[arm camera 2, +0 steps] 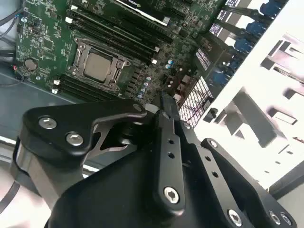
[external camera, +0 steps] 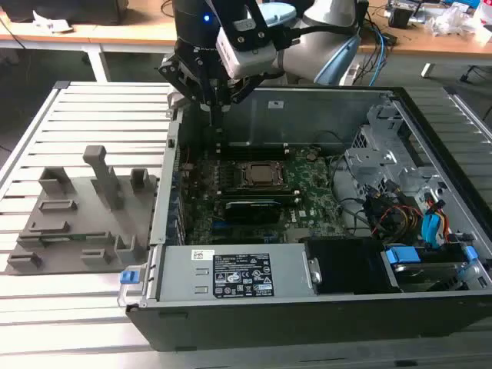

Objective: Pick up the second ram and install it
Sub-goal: 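Reach for the second ram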

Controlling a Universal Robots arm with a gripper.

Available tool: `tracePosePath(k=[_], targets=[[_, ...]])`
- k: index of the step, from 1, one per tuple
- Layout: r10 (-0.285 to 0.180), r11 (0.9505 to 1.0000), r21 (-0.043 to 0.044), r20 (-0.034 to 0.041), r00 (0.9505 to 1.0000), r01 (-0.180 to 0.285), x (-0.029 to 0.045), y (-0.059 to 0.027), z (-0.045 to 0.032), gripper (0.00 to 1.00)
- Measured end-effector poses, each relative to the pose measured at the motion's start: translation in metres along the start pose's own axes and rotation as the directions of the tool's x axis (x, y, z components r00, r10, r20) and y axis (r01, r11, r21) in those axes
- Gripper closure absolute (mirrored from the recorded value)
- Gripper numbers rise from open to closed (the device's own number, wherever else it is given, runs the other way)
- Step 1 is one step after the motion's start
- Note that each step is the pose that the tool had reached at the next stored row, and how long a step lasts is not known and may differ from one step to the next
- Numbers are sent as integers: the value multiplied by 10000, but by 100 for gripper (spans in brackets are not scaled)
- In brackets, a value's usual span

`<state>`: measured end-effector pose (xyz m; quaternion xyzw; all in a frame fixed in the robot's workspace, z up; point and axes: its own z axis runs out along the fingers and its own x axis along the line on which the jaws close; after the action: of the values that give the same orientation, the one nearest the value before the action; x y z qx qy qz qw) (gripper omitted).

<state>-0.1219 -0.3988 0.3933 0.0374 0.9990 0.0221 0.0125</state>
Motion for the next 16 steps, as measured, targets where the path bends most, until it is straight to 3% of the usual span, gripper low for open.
tracePosePath(k=[2,5,12,16], targets=[[0,10000,1,0,10000,0,42,-3,-2,89],[-1,10000,-1,3,10000,1,198,-15,-5,89],[0,10000,0,6,10000,0,419,-31,-11,89],[-1,10000,-1,6,10000,1,611,-46,-16,89]])
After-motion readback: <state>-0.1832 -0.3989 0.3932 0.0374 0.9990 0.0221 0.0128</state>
